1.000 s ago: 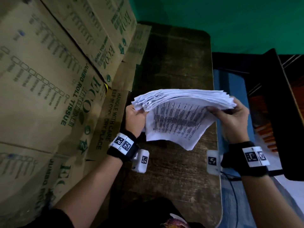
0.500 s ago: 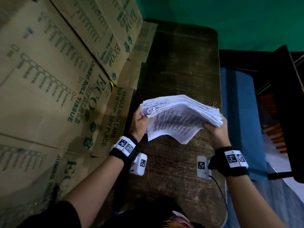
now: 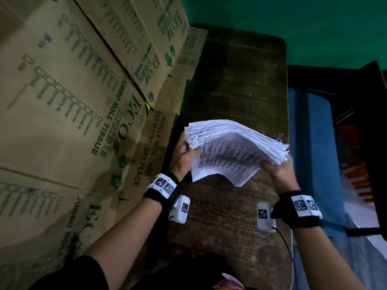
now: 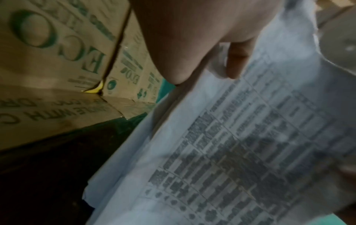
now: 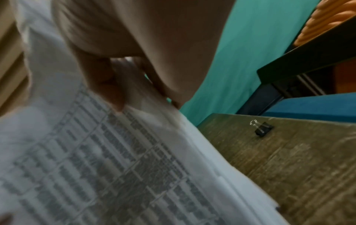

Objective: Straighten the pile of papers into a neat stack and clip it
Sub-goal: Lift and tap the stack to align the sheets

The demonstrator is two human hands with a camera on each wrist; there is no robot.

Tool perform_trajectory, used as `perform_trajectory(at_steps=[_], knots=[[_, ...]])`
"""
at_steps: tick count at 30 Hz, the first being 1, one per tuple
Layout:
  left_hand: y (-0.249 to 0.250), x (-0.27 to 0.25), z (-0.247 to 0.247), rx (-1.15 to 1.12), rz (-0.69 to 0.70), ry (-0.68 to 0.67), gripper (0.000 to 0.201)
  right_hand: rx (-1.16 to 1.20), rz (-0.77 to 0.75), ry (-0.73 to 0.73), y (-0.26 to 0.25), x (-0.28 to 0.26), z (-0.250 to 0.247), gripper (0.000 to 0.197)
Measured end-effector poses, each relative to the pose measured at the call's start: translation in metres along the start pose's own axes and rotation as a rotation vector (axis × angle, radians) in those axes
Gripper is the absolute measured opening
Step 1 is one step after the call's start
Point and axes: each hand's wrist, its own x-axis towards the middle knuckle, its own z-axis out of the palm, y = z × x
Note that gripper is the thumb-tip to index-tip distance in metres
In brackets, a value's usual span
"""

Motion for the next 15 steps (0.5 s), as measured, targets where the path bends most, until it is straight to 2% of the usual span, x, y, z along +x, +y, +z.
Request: perform_trajectory(at_steps=[3, 6, 9, 12, 13, 15], knots=[[-0.004, 0.004, 0.003, 0.039, 0.027, 0.011, 0.052, -0.009, 0.019, 0.036, 0.003, 0.002, 0.0, 0.047], [-0.001, 0.004, 0.019, 0.092, 0.053, 0.049, 0.044, -0.05, 0.021, 0.042, -0.005, 0.003, 0.019, 0.036], [0.01, 0.006, 0.023, 0.136, 0.129, 0.176, 0.037, 0.014, -0.023, 0.2, -0.017, 0.006, 0.025, 0.018], [0.015, -0.001, 0.021, 0.134, 0.225, 0.281, 0.044, 0.073, -0.052, 0.299, -0.02, -0.004, 0.023, 0.017], [0.013, -0.005, 0.02, 0.105, 0.218, 0.271, 0.046, 0.057, -0.041, 0.284, -0.015, -0.008, 0.023, 0.019], [-0.001, -0.009, 0.018, 0.067, 0.131, 0.16, 0.045, 0.004, 0.07, 0.175, 0.001, -0.018, 0.02, 0.022]])
